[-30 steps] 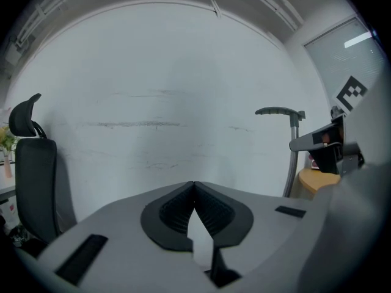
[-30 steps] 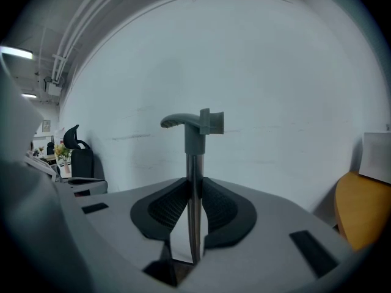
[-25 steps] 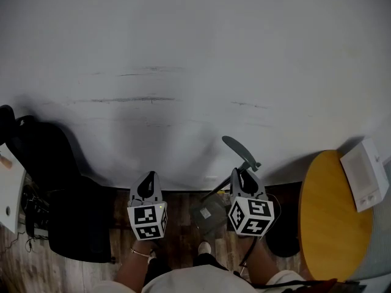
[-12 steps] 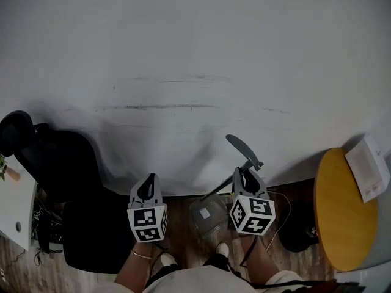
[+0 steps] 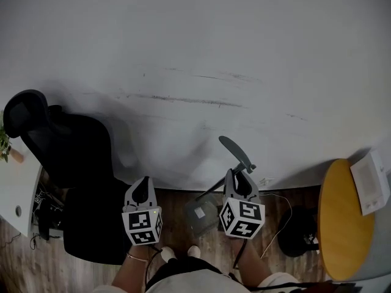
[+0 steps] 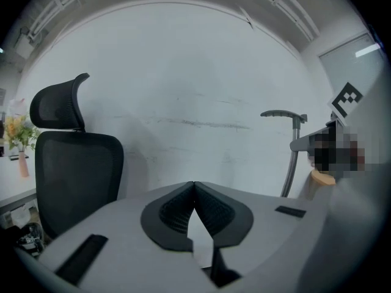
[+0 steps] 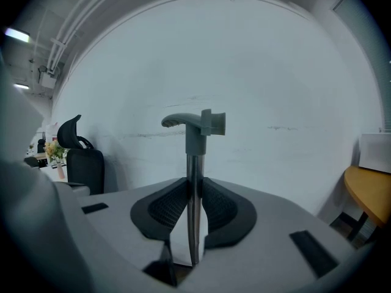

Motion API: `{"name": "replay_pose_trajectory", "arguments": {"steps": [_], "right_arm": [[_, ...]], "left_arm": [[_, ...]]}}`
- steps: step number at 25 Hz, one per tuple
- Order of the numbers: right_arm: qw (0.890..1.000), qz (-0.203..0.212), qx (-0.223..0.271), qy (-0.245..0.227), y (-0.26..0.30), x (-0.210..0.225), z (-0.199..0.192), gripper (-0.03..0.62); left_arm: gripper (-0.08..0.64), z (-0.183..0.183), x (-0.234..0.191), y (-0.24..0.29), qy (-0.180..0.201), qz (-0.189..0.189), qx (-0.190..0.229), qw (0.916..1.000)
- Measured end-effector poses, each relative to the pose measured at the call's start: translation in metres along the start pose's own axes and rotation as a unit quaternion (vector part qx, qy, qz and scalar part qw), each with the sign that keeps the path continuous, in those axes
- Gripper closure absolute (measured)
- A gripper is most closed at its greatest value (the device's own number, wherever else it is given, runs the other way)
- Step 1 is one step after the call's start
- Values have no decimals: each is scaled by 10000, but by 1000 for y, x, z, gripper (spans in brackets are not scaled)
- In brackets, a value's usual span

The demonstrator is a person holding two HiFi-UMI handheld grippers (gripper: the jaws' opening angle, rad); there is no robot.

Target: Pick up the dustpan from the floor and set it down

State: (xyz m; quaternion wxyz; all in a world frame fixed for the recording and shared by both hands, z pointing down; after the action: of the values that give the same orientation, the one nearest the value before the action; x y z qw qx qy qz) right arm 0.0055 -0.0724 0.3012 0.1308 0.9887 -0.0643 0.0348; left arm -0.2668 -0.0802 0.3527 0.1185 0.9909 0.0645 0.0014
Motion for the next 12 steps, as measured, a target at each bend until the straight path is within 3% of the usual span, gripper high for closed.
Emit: {"name": "replay_pose_trajectory", "arguments": {"steps": [12], "right_arm": [[9992, 305, -239, 0, 30, -28, -32, 499]], "left_arm": [[543, -26, -26, -2, 58, 252, -244, 9994]]}}
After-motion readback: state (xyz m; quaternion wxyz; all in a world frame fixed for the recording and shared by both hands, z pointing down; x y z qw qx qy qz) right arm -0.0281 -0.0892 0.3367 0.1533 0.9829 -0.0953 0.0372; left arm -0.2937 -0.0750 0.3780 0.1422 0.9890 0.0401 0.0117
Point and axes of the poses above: the fingertips, and each gripper's own axes: y forward along the fingers, x to its right, z out of its top, the point moved 6 cm from there along -y, backward along the fingers, and after that the axes turned 7 degrees about z, right-handed, at the moved point
